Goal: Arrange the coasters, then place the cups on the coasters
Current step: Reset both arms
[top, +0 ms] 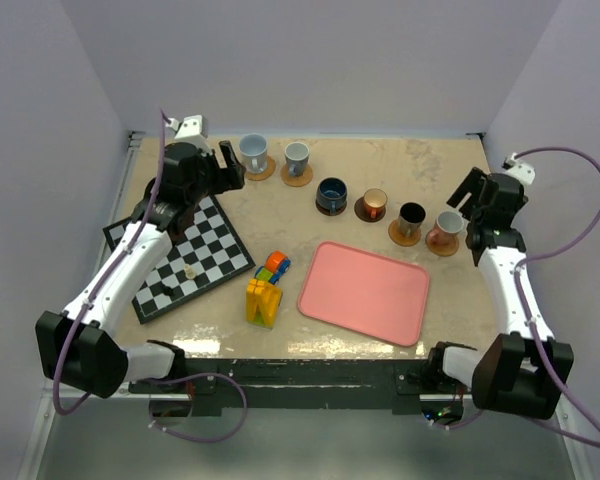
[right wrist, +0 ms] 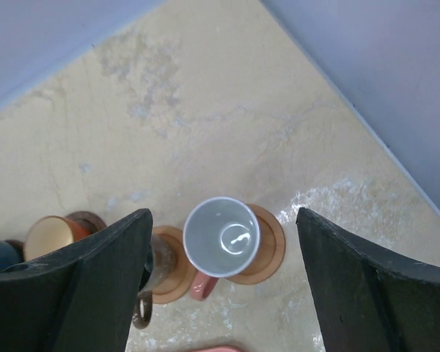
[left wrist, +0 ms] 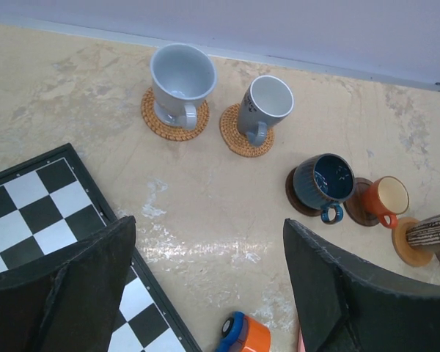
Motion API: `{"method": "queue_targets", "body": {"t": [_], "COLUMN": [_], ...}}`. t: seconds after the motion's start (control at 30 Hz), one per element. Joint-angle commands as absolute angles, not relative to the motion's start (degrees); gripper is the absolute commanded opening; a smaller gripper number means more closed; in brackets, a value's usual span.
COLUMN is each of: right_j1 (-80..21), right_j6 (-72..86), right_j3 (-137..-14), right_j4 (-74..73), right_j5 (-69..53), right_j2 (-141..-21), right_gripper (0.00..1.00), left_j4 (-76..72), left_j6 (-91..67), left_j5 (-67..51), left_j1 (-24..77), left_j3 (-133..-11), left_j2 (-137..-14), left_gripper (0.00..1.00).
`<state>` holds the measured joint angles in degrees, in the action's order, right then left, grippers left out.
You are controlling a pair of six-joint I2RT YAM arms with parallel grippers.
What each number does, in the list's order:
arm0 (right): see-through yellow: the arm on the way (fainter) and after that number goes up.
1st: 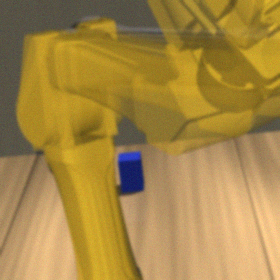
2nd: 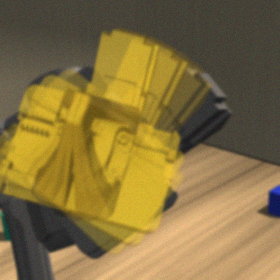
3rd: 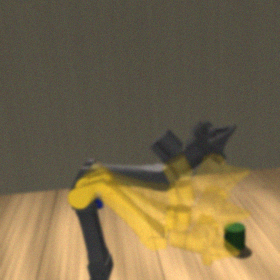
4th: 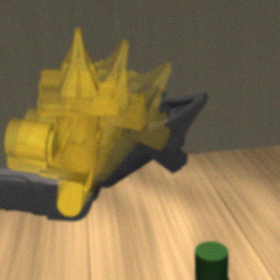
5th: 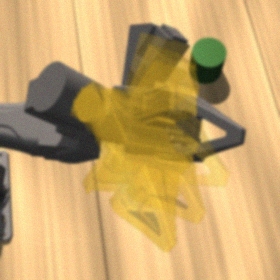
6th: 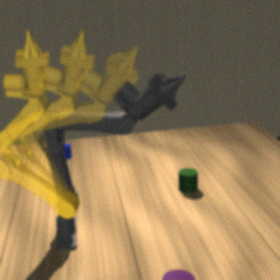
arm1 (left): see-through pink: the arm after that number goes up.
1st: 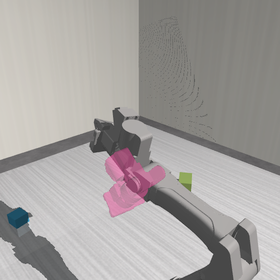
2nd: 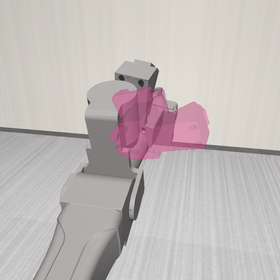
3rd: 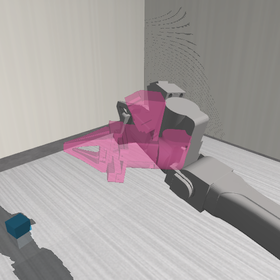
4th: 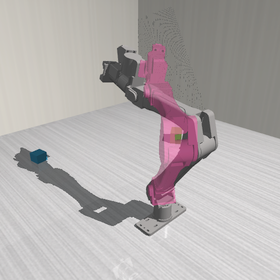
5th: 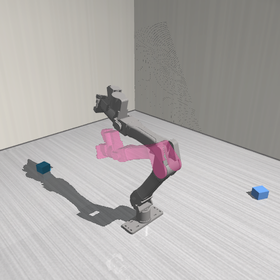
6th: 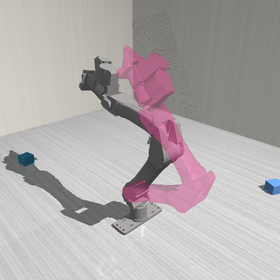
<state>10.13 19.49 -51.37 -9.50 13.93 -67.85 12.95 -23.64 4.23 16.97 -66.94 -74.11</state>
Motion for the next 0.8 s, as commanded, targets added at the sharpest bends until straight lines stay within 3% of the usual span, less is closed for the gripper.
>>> {"method": "queue_targets", "body": {"t": [0.0,0.33,0.77], "right_j1": [10.1,10.1,10.1], "right_j6": [17.7,15.2,12.5], "right_j3": [-51.8,-45.4,-44.6], "right_j4": [-4.7,6.1,7.2], "right_j5": [13.9,14.0,14.3], "right_j2": [-60.1,-44.1,-40.3], "right_gripper": [0.84,0.87,0.87], "left_j4": [10.8,9.0,9.1], "left_j6": [-25.2,-23.5,-22.8], "left_j5": [9.3,16.0,17.9], "left_j1": [16.4,16.4,16.4], "left_j3": [-65.7,-62.2,-60.8], "left_j2": [-69.4,-62.4,-58.7], "left_gripper": [0.86,0.88,0.94]}}
